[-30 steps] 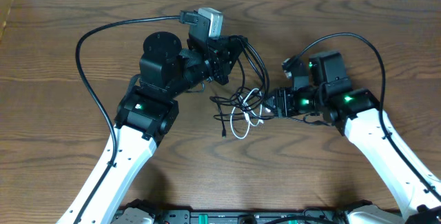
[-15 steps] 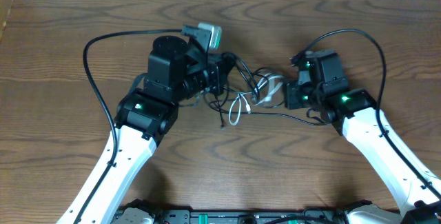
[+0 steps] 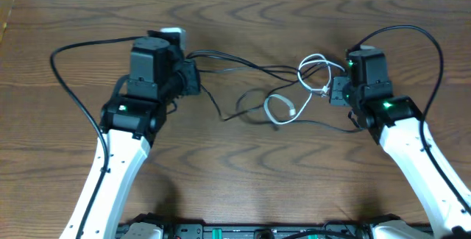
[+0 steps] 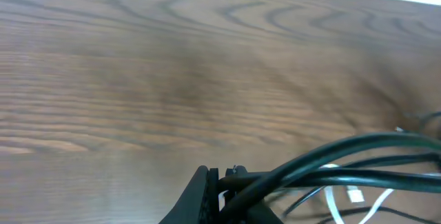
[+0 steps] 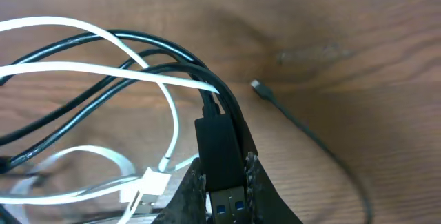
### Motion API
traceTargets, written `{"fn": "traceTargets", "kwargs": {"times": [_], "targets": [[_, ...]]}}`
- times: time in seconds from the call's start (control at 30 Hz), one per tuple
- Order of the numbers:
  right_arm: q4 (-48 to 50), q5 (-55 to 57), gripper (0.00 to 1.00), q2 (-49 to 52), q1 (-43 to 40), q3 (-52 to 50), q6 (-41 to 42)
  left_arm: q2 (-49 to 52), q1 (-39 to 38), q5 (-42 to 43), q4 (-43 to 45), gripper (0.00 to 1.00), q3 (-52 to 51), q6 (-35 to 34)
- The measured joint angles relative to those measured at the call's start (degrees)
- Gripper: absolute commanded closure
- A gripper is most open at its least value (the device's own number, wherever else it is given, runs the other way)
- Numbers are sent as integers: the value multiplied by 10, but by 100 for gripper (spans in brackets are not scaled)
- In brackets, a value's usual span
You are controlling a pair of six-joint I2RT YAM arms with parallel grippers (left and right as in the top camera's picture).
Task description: Untangle cables
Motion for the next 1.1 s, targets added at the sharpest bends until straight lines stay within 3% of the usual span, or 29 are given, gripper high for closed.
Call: {"fn": "traceTargets", "kwargs": {"times": [0.3, 0.5, 0.7, 0.93, 1.1], "targets": [[-11, 1, 99, -41, -7, 0, 1, 1, -15, 100, -4, 93, 0, 14], [-35, 51, 99, -41, -7, 0, 12, 9, -36, 78, -64, 93, 0, 45], [-23, 26, 99, -41, -7, 0, 16, 23, -36, 45, -78, 93, 0, 54], [-21, -37, 96, -41, -7, 0, 17, 24, -35, 86, -77, 93, 0, 61], [-23, -55, 99, -41, -7, 0, 18, 24, -35, 129, -78, 93, 0, 61]]}}
